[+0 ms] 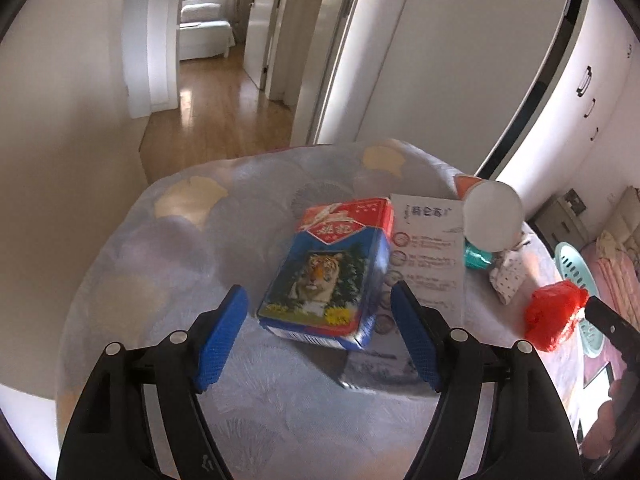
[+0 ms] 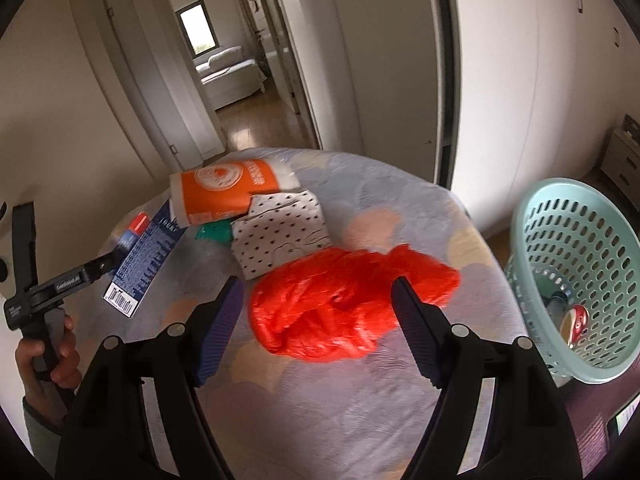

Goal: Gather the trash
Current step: 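Grasp the red plastic bag with the right tool while the left tool grasps the tiger-print box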

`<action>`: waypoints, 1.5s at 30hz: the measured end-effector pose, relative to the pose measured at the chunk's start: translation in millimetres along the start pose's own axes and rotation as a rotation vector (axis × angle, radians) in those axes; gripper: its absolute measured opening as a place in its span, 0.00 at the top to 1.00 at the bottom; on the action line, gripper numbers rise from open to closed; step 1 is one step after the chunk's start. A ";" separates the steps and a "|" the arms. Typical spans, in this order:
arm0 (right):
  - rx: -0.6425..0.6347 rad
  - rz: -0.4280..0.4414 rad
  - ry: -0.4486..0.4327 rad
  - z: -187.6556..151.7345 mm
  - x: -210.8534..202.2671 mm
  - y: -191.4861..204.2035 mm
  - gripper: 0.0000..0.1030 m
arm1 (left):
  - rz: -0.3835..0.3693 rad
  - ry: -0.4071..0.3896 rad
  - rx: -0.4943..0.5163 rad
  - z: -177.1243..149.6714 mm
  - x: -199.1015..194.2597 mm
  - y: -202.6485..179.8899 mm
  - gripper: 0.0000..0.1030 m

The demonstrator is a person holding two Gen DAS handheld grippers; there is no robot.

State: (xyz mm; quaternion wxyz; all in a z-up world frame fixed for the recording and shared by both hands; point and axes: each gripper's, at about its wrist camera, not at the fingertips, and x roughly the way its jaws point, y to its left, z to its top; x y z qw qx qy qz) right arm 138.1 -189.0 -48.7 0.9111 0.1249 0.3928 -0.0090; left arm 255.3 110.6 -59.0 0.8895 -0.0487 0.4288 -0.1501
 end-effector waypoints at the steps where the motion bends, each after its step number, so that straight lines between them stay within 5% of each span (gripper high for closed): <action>1: -0.006 0.001 0.004 0.3 2.3 3.0 0.29 | 0.002 -0.001 -0.004 0.0 1.9 -0.7 0.30; 9: 0.012 -0.043 0.058 -11.2 31.3 -8.4 0.24 | -0.090 -0.020 -0.110 -5.1 13.6 21.3 0.33; 19: 0.013 -0.076 0.063 -12.3 44.6 -7.8 0.23 | -0.016 -0.033 -0.081 -1.2 22.6 12.8 0.29; 27: 0.035 -0.089 0.036 -16.2 41.8 -14.0 0.52 | -0.037 -0.029 -0.084 -2.9 21.5 19.5 0.30; 37: 0.025 -0.071 0.032 -16.0 37.5 -15.6 0.52 | -0.006 0.008 -0.029 -2.4 22.7 -0.1 0.23; 45: 0.019 -0.056 0.034 -15.4 40.0 -16.1 0.52 | 0.009 0.012 -0.074 6.5 23.5 24.2 0.23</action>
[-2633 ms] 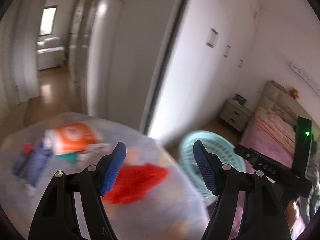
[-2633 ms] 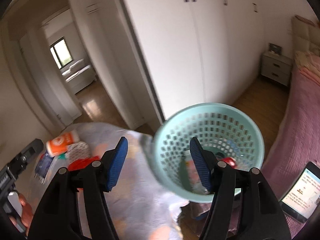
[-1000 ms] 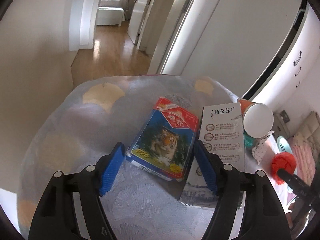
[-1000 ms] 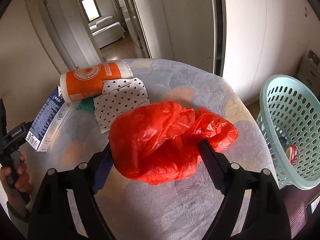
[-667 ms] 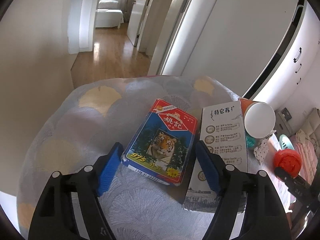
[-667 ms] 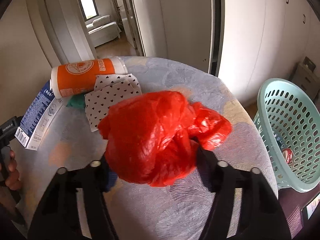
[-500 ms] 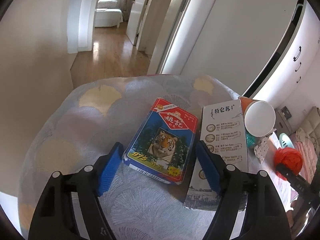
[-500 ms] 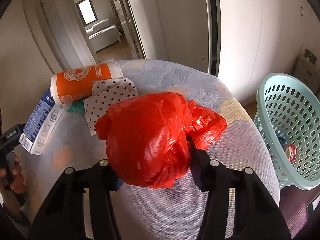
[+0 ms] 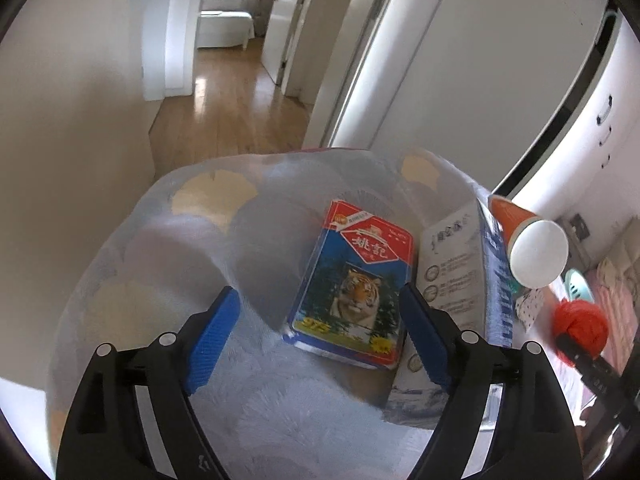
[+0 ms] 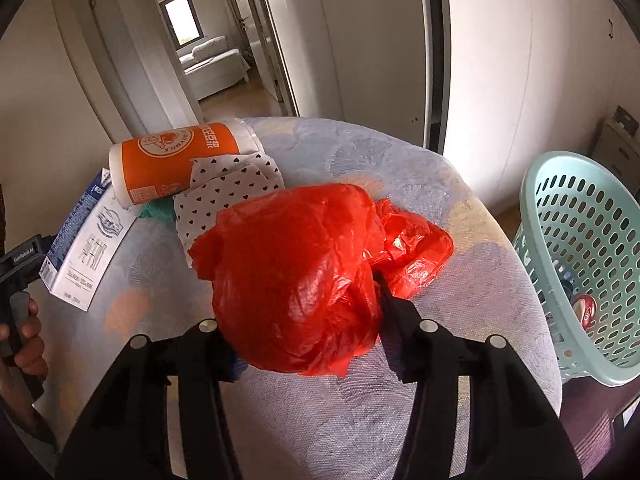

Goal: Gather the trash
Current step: 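Grasp the red plastic bag with the right tool while the left tool grasps the tiger-print box, then carry the red bag and tiger box over the green basket and release both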

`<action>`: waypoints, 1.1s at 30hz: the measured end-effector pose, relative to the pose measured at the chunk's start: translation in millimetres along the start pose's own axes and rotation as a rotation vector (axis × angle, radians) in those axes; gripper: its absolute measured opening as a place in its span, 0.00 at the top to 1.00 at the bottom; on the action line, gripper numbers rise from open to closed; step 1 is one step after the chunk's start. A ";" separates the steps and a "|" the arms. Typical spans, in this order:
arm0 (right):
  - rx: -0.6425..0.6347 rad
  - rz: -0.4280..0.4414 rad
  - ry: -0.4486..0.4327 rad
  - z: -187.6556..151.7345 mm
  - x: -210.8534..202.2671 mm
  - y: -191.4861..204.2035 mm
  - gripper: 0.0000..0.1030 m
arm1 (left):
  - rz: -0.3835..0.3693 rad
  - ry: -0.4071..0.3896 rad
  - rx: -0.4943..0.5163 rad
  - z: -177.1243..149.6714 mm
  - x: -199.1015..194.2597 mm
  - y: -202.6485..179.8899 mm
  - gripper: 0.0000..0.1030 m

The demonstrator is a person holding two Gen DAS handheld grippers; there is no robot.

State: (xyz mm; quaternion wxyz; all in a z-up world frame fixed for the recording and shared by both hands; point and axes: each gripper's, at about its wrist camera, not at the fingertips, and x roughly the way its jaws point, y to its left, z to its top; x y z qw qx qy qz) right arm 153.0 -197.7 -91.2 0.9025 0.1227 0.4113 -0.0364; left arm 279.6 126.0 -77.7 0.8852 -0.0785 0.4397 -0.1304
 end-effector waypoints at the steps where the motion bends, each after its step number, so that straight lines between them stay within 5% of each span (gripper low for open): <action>1: -0.003 -0.001 0.000 0.1 0.6 0.5 0.52 | 0.012 0.017 0.027 2.8 2.7 -2.9 0.22; 11: -0.007 -0.005 -0.002 -0.5 1.4 2.3 0.52 | 0.047 0.067 0.117 11.2 15.2 -19.9 0.17; 14: 0.005 0.015 -0.010 -0.8 -0.8 -0.2 0.53 | 0.038 0.058 0.115 11.2 11.5 -16.4 0.37; 19: 0.026 0.057 -0.074 -2.9 -16.4 -6.5 0.59 | 0.053 0.055 0.097 5.4 3.7 -17.1 0.40; 27: 0.008 0.093 -0.152 -2.9 -60.1 -8.3 0.61 | 0.013 -0.075 0.085 -11.0 -61.1 -40.9 0.41; 33: 0.008 0.098 -0.239 2.5 -106.8 -16.7 0.61 | -0.074 -0.172 0.137 -16.0 -102.7 -96.3 0.41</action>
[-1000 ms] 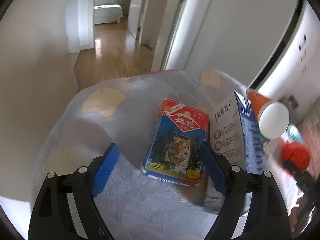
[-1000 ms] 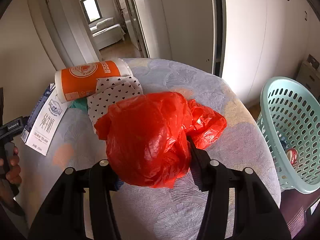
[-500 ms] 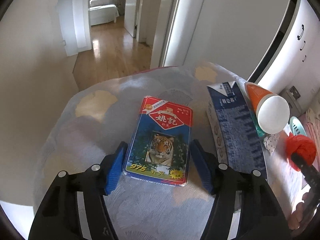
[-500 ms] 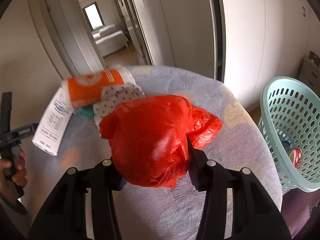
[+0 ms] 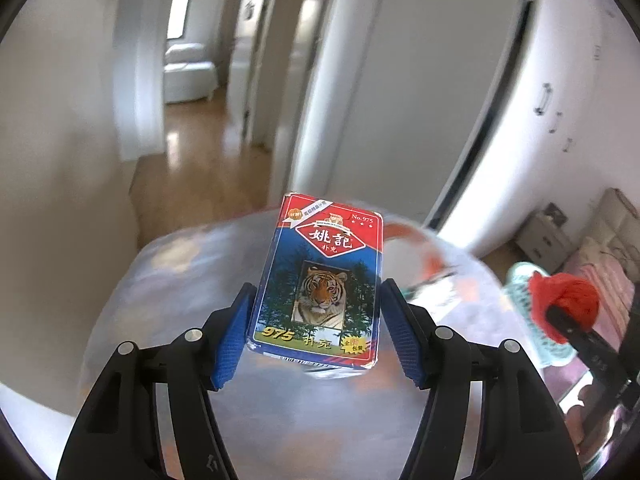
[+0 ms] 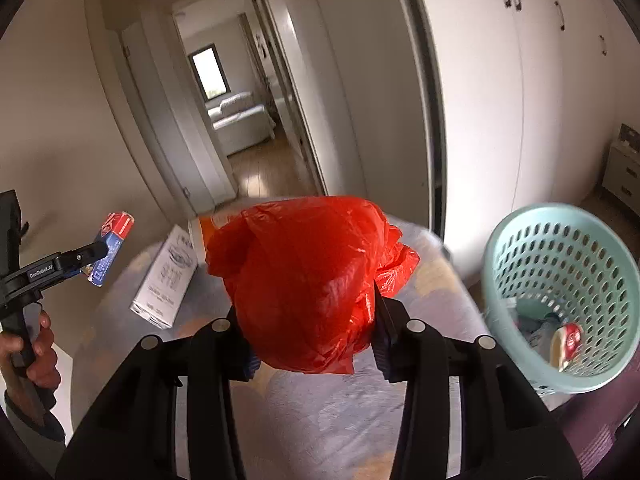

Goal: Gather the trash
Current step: 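Carry the red bag and tiger box over the green basket and release both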

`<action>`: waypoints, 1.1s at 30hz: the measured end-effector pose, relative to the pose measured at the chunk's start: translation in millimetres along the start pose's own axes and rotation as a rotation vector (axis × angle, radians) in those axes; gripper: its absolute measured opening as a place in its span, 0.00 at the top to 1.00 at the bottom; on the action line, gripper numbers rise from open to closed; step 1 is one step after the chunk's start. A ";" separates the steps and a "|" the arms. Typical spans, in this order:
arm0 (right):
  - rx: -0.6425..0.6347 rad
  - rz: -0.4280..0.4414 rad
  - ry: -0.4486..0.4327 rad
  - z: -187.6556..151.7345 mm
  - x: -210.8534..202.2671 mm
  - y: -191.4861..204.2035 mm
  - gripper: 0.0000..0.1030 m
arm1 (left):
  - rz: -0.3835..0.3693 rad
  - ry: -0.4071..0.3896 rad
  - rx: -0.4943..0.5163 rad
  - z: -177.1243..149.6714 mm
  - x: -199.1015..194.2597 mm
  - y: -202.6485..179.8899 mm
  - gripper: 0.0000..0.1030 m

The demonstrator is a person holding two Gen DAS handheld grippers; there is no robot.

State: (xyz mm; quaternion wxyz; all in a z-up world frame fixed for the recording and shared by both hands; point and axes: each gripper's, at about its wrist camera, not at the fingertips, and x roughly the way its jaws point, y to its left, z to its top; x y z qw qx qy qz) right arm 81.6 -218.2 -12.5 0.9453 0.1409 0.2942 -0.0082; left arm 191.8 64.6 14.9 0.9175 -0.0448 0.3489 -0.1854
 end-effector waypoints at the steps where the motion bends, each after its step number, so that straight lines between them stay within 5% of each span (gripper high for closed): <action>1: 0.000 -0.006 -0.012 1.9 -5.7 -2.6 0.61 | -0.014 -0.010 0.016 0.5 -2.6 -13.5 0.41; 17: 0.166 -0.185 -0.079 21.6 -74.7 -125.7 0.61 | -0.310 0.033 0.198 -16.7 49.2 -215.0 0.41; 26: 0.355 -0.272 0.064 10.5 -54.5 -218.2 0.59 | -0.382 0.178 0.243 -42.2 120.2 -292.2 0.41; 33: 0.425 -0.295 0.152 -4.6 -26.0 -252.4 0.56 | -0.394 0.269 0.248 -58.8 171.9 -315.3 0.40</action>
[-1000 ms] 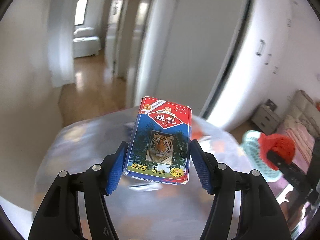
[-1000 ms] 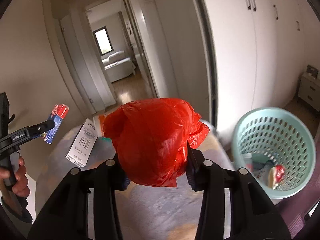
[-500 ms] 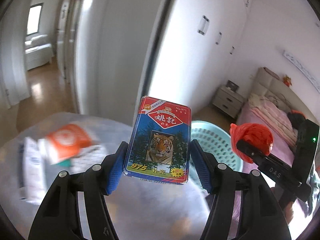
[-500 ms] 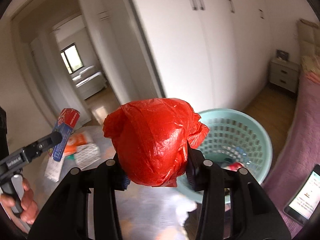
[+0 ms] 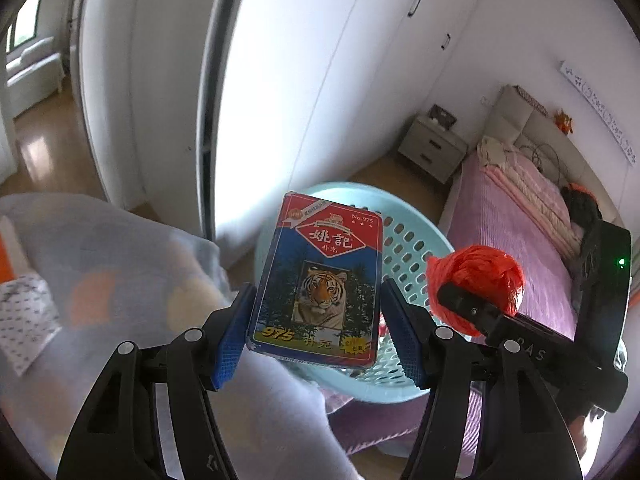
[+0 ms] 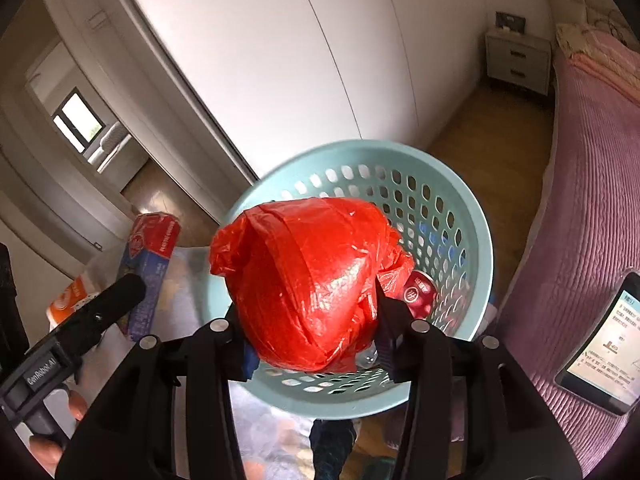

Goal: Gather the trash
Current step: 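Carry the red bag and tiger box over the green basket and release both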

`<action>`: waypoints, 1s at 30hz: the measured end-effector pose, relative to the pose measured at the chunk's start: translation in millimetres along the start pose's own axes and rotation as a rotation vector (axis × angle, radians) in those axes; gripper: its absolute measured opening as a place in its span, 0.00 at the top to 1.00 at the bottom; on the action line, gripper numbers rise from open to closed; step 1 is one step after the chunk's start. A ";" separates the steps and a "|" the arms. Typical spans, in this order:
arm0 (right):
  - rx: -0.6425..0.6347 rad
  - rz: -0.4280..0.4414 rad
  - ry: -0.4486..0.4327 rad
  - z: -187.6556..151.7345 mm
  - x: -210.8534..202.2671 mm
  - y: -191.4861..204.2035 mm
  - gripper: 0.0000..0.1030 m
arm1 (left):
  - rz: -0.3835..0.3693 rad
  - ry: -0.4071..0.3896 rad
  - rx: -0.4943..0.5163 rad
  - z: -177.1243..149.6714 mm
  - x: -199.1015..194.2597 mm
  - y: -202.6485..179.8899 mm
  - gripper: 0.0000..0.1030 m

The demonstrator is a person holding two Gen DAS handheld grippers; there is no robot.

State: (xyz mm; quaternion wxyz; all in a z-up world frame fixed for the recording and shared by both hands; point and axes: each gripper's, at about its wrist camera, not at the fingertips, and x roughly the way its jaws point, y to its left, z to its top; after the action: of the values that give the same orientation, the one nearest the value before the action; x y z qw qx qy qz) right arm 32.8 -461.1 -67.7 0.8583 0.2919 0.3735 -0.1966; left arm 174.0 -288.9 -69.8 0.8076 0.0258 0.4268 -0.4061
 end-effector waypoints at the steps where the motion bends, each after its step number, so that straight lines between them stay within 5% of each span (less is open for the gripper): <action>1: 0.013 0.006 0.007 1.4 3.6 -3.3 0.53 | 0.000 0.006 -0.002 0.1 5.1 0.0 0.40; 6: 0.044 0.026 -0.005 9.9 7.7 -17.9 0.38 | -0.031 0.008 -0.016 -2.2 12.6 0.7 0.36; 16: 0.036 0.067 -0.048 4.1 -9.7 -26.7 0.38 | -0.025 -0.040 -0.021 -6.2 -21.1 6.4 0.32; 30: -0.108 0.149 -0.060 -12.7 -33.9 53.0 0.38 | 0.047 -0.189 -0.099 -33.2 -124.9 57.3 0.27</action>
State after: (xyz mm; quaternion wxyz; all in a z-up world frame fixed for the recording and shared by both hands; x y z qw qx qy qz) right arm 33.7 -408.9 -30.3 0.8959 0.2662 0.3348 -0.1204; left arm 152.4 -158.5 -19.6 0.8538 -0.0424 0.3677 -0.3660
